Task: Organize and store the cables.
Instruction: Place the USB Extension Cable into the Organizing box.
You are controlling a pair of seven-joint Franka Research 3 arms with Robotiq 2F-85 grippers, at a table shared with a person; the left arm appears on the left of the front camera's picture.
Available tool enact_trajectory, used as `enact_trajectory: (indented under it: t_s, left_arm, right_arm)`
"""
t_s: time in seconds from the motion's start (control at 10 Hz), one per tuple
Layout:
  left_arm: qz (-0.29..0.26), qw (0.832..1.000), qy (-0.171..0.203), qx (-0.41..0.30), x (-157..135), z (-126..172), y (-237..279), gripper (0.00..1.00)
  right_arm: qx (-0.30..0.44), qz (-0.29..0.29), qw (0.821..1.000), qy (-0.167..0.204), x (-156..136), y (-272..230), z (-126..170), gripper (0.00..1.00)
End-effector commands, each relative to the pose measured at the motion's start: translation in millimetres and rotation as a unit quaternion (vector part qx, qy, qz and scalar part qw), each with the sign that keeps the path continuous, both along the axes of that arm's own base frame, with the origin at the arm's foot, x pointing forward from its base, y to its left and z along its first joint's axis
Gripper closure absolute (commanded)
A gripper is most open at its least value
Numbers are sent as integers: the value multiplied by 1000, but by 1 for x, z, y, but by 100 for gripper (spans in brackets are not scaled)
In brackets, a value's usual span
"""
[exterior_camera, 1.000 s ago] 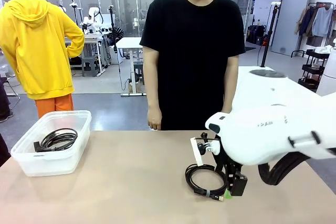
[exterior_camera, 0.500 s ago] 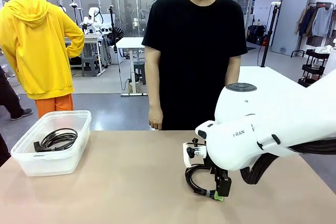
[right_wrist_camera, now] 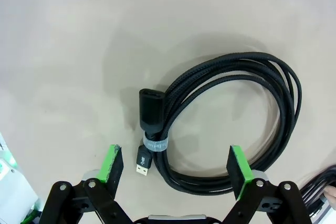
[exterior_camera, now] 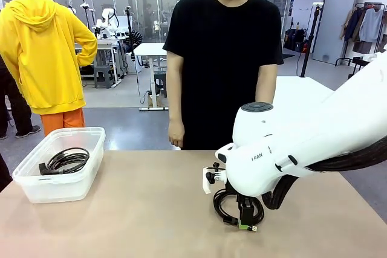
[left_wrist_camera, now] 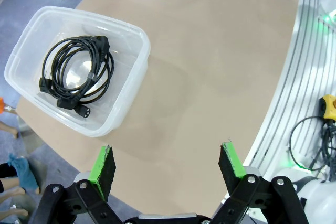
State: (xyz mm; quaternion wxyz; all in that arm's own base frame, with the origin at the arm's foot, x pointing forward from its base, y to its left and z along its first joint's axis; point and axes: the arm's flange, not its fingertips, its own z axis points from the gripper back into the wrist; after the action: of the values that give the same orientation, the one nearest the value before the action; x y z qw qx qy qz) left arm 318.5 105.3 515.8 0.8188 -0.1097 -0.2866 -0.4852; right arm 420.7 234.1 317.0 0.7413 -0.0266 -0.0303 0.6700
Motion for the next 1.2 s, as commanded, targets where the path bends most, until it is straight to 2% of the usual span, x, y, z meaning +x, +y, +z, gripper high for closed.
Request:
enact_trajectory:
  t_s: [0.0, 0.1, 0.2, 0.4, 0.5, 0.9, 1.1]
  left_arm:
    - [6, 1000, 11, 3, -1, 4, -1, 0]
    - [6, 1000, 11, 3, -1, 4, -1, 0]
    - [6, 1000, 11, 3, -1, 4, -1, 0]
    - [6, 1000, 11, 3, -1, 4, -1, 0]
    - [6, 1000, 11, 3, -1, 4, -1, 0]
    - [6, 1000, 11, 3, -1, 4, -1, 0]
    - [6, 1000, 11, 3, -1, 4, -1, 0]
  right_arm:
    - [-16, -17, 1000, -10, 5, 8, -8, 0]
    - [-20, -17, 1000, -7, 5, 9, -11, 11]
    - [-22, -16, 1000, -5, 5, 10, -14, 28]
    - [-20, -11, 1000, 1, 7, 10, -17, 84]
    - [-20, -11, 1000, 2, 7, 11, -17, 100]
    - [-21, -15, 1000, 2, 7, 12, -15, 100]
    - [-14, -6, 1000, -2, 5, 10, 6, 100]
